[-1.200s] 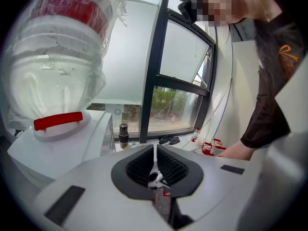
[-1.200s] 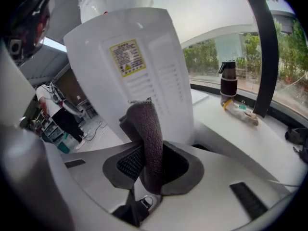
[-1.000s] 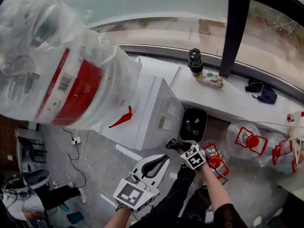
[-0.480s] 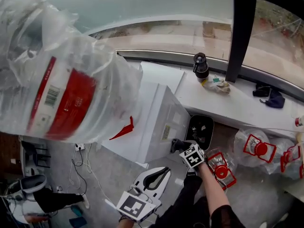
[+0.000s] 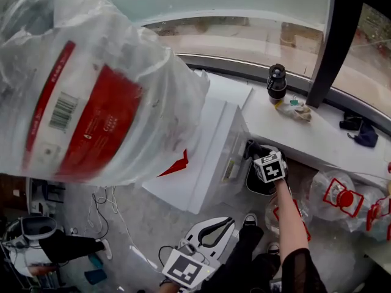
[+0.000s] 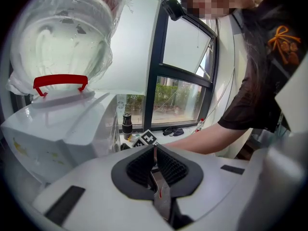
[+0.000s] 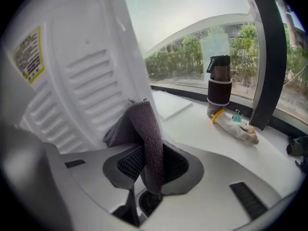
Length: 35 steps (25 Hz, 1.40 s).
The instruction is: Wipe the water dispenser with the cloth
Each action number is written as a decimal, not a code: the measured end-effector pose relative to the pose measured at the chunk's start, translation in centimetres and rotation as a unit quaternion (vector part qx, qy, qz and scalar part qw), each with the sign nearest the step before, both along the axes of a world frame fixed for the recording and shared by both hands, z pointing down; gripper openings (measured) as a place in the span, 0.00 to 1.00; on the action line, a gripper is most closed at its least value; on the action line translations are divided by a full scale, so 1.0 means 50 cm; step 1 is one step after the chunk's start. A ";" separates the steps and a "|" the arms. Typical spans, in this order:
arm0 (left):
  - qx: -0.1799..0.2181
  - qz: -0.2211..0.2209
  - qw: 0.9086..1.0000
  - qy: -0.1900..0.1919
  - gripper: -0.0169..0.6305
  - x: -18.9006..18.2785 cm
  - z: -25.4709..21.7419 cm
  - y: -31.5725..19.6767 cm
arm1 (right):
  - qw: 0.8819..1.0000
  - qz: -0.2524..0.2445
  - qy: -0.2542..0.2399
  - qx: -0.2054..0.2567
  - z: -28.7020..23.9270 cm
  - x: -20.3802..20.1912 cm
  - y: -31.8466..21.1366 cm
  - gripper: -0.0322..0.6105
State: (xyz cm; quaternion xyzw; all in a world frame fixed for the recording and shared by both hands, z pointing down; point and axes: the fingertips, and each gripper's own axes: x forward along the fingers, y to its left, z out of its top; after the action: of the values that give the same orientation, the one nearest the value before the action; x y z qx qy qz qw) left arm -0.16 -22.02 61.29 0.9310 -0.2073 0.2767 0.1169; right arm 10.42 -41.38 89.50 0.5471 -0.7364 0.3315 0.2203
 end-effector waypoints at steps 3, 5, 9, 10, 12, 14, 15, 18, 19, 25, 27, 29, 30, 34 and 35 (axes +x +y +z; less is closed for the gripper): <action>-0.004 0.003 1.000 0.000 0.06 -0.001 0.011 0.005 | 0.999 0.030 0.005 0.022 -0.033 0.052 -0.052 0.21; -0.005 0.006 1.000 0.002 0.06 0.000 0.013 0.010 | 0.998 0.051 0.001 0.028 -0.044 0.082 -0.070 0.21; -0.003 0.001 1.000 0.004 0.06 -0.008 0.005 0.016 | 0.998 0.057 0.005 0.016 -0.056 0.103 -0.046 0.21; -0.004 -0.001 1.000 0.004 0.06 -0.011 0.001 0.017 | 0.998 0.055 0.008 0.009 -0.059 0.104 -0.028 0.21; -0.005 -0.005 1.000 0.009 0.06 -0.008 -0.010 0.021 | 0.999 0.054 0.008 0.000 -0.070 0.114 0.012 0.21; -0.004 -0.009 1.000 0.015 0.06 -0.002 -0.021 0.026 | 0.999 0.054 -0.003 -0.003 -0.092 0.120 0.055 0.21; -0.003 -0.009 1.000 0.015 0.06 -0.002 -0.026 0.029 | 0.999 0.053 -0.008 -0.004 -0.106 0.117 0.077 0.21; -0.003 -0.012 1.000 0.022 0.06 0.004 -0.045 0.046 | 0.999 0.045 -0.015 -0.010 -0.160 0.112 0.152 0.21; -0.005 -0.014 0.999 0.029 0.06 0.012 -0.053 0.054 | 0.999 0.043 -0.016 -0.011 -0.183 0.117 0.178 0.21; 0.000 -0.019 0.999 0.048 0.06 0.027 -0.117 0.104 | 0.996 0.059 -0.061 -0.002 -0.339 0.114 0.327 0.21; 0.005 -0.017 0.999 0.048 0.06 0.026 -0.144 0.120 | 0.995 0.062 -0.074 0.002 -0.396 0.108 0.367 0.21; 0.011 -0.019 0.999 0.047 0.06 0.022 -0.170 0.135 | 0.994 0.065 -0.086 0.012 -0.457 0.102 0.403 0.21; 0.014 -0.022 0.998 0.049 0.06 0.019 -0.183 0.143 | 0.993 0.067 -0.094 0.019 -0.488 0.099 0.421 0.21; 0.018 -0.049 0.997 0.065 0.06 -0.008 -0.236 0.175 | 0.988 0.082 -0.125 0.044 -0.607 0.089 0.496 0.21; 0.019 -0.056 0.996 0.068 0.06 -0.017 -0.248 0.183 | 0.987 0.084 -0.130 0.048 -0.630 0.085 0.516 0.21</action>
State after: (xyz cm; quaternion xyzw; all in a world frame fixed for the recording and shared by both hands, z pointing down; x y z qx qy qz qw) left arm -1.00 -12.89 48.88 0.9365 -0.2561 0.2020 0.1286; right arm 14.68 -15.60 58.01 0.5692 -0.7253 0.3813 0.0677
